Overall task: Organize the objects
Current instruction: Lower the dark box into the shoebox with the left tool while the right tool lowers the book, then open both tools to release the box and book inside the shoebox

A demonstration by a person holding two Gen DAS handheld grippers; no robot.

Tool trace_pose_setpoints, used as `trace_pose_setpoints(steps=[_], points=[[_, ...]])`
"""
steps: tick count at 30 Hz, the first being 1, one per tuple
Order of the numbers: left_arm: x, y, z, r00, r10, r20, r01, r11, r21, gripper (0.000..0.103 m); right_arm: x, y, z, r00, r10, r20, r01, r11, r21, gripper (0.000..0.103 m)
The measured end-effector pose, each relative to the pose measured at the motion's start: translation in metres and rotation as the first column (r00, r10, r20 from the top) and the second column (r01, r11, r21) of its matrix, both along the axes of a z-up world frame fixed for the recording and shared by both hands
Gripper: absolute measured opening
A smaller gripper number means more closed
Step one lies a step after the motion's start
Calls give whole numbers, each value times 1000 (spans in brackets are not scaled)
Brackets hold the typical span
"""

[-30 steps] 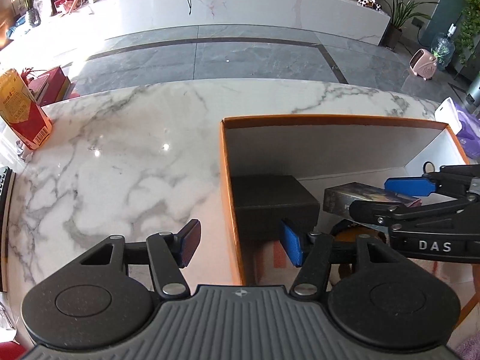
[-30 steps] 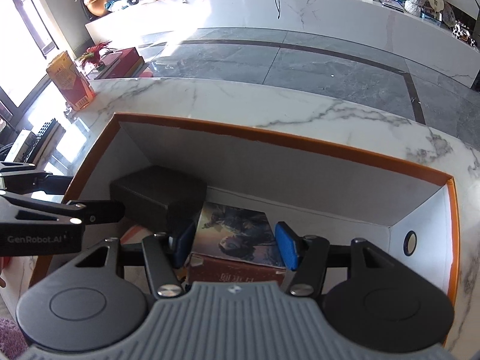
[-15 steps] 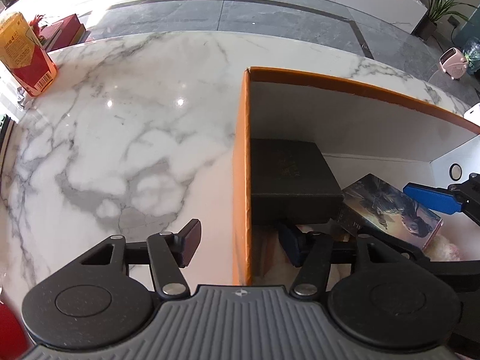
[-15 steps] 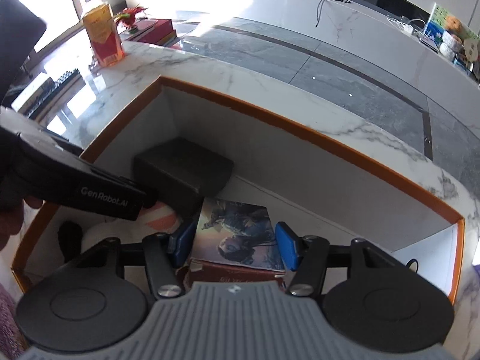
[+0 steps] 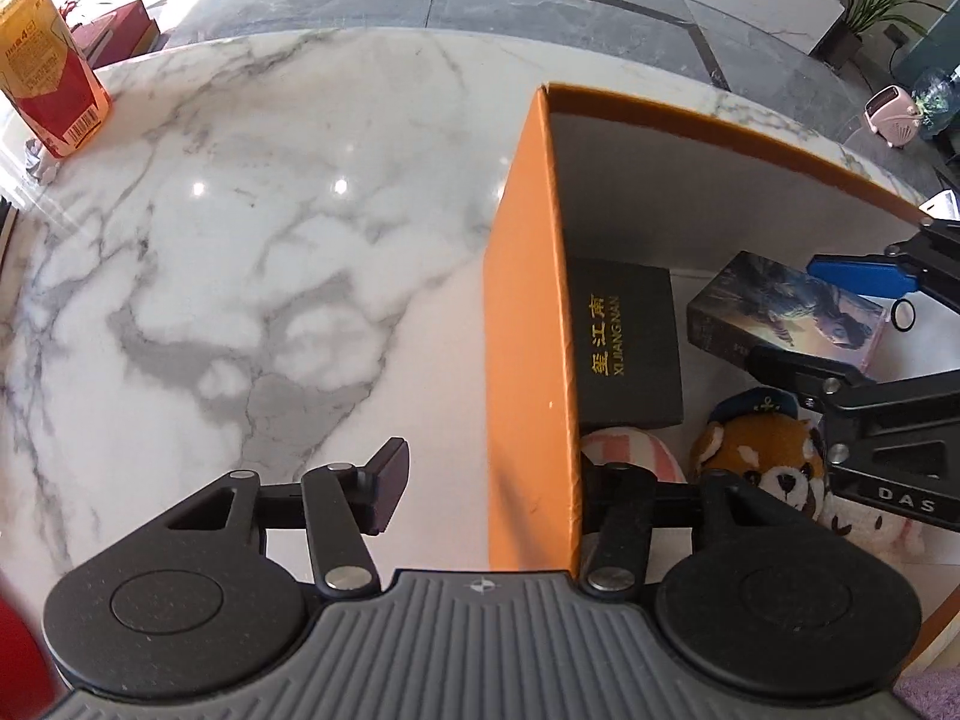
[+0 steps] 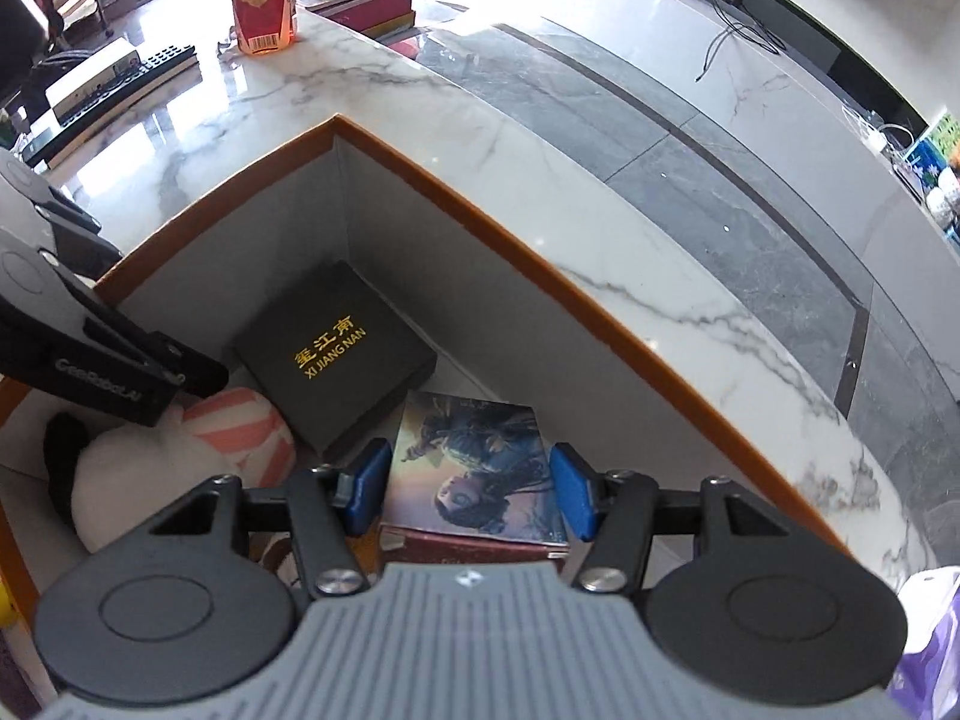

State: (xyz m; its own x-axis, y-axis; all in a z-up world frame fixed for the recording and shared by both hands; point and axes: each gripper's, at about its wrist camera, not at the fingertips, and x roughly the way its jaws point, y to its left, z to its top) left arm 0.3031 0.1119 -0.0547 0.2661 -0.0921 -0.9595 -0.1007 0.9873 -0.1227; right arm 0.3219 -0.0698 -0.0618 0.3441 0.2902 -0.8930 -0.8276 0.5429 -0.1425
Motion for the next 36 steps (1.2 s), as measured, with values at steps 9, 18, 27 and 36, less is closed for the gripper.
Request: trace_pose_setpoints(steps=[9, 18, 27, 36], points=[[8, -5, 4, 999, -14, 29, 14, 1000, -5, 61, 11, 13, -21, 999, 25, -36, -27, 998, -50, 60], [7, -4, 2, 999, -15, 37, 16, 1000, -18, 61, 52, -14, -15, 809, -490, -324, 537, 841, 68, 60], [4, -3, 6, 999, -10, 49, 11, 999, -33, 61, 51, -19, -19, 772, -472, -426, 566, 815, 123, 70], [-3, -7, 17, 994, -46, 94, 49, 998, -30, 61, 29, -46, -1, 829, -364, -425, 465, 870, 162, 48]])
